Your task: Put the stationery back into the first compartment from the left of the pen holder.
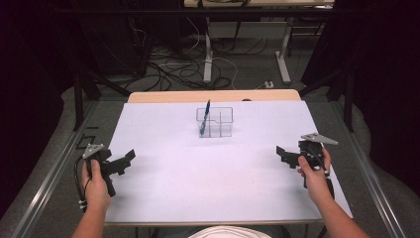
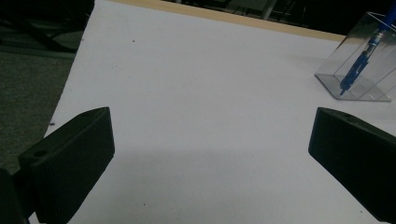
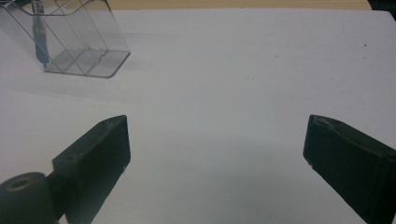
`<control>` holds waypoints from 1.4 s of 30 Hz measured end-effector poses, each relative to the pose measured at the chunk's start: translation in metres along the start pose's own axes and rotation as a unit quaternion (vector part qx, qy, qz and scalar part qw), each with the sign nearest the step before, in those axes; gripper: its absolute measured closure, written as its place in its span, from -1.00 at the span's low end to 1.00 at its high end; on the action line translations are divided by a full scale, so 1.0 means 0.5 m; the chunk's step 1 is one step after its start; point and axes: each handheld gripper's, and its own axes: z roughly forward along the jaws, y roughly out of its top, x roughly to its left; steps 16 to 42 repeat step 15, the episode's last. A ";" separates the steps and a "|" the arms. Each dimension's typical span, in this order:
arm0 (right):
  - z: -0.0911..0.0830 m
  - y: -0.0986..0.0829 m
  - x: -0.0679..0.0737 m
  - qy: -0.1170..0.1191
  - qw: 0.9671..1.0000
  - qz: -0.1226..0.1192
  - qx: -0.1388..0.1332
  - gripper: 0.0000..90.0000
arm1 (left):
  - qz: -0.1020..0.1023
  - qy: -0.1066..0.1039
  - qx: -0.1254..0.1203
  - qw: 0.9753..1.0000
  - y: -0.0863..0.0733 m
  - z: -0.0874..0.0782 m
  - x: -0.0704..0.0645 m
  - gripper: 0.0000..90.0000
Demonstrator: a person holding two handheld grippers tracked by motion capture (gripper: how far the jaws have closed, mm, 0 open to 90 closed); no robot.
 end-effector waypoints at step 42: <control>-0.006 -0.002 0.001 -0.007 1.000 0.002 0.000 -0.85 | 0.011 0.015 0.015 1.000 -0.003 0.015 -0.001 -1.00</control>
